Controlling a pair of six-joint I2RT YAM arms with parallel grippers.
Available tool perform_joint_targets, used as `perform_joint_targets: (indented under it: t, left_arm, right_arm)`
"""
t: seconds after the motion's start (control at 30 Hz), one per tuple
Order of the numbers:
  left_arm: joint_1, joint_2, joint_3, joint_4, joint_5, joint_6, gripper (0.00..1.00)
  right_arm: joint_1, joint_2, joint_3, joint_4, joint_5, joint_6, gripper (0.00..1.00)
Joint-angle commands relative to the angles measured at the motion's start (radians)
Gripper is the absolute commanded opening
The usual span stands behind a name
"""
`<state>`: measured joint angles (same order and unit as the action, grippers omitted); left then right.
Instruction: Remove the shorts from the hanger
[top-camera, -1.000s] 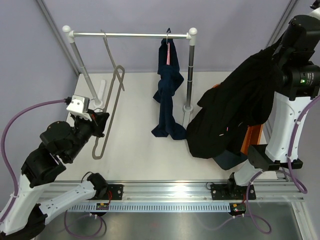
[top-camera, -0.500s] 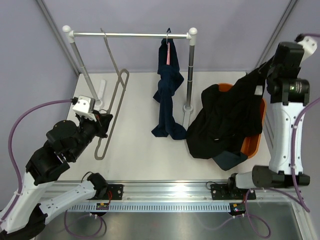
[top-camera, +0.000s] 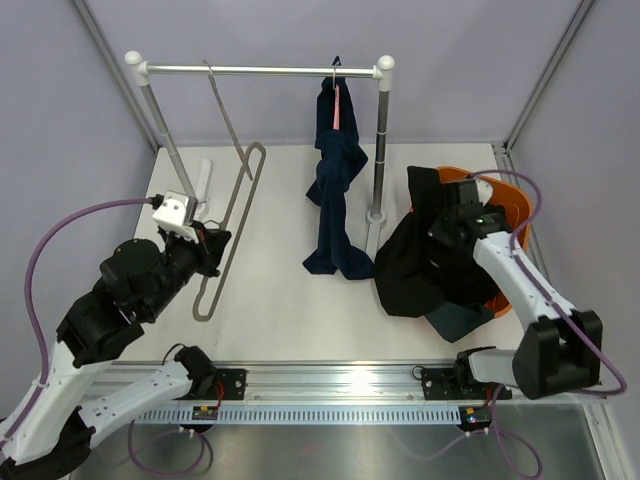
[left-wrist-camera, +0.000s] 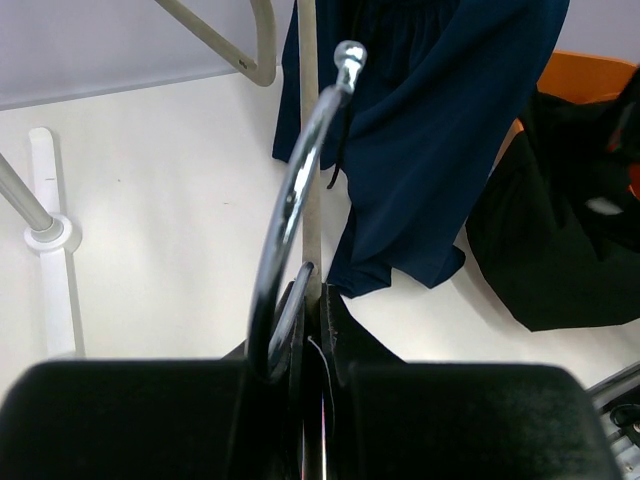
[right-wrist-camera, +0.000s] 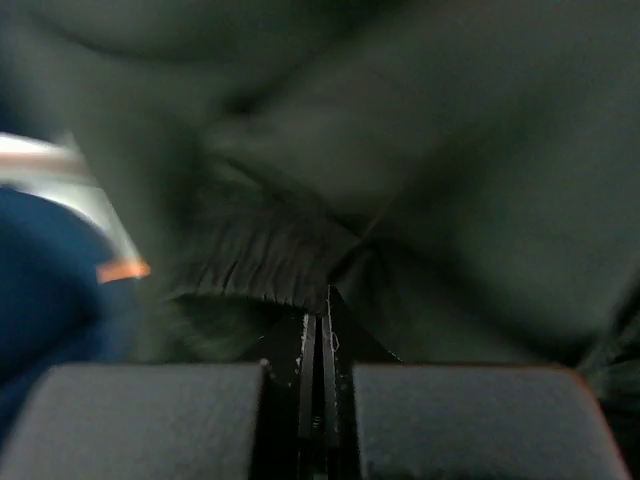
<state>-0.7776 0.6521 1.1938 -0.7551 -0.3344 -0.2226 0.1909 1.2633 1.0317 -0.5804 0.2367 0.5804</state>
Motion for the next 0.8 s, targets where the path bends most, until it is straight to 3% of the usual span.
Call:
perform_joint_targets:
  t: [0.0, 0.07, 0.1, 0.13, 0.27, 0.57, 0.67, 0.77]
  left_arm:
    - [-0.003, 0.004, 0.01, 0.043, 0.024, -0.018, 0.0]
    - [-0.003, 0.003, 0.02, 0.033, 0.021, -0.018, 0.0]
    - [-0.003, 0.001, 0.024, 0.022, 0.021, -0.017, 0.0]
    - [-0.003, 0.0, 0.029, 0.016, 0.015, -0.015, 0.0]
    - [-0.003, 0.003, 0.061, -0.013, 0.011, -0.014, 0.0]
    - [-0.003, 0.017, 0.062, -0.03, 0.021, -0.021, 0.0]
    - [-0.003, 0.027, 0.073, -0.053, 0.02, -0.024, 0.0]
    - [-0.003, 0.04, 0.082, -0.066, 0.015, -0.027, 0.0]
  right_arm:
    - [0.004, 0.097, -0.057, 0.132, -0.023, 0.075, 0.0]
    - [-0.001, 0.132, -0.079, 0.178, -0.033, 0.096, 0.02]
    - [-0.005, 0.143, -0.093, 0.192, -0.045, 0.102, 0.11]
    - [-0.014, 0.151, -0.099, 0.204, -0.063, 0.107, 0.14]
    - [-0.164, 0.194, -0.154, 0.278, -0.23, 0.144, 0.14]
    - [-0.286, 0.151, -0.2, 0.222, -0.129, 0.232, 0.28]
    - [-0.324, 0.166, -0.203, 0.179, -0.091, 0.274, 0.28]
    - [-0.393, 0.153, -0.263, 0.212, -0.148, 0.318, 0.27]
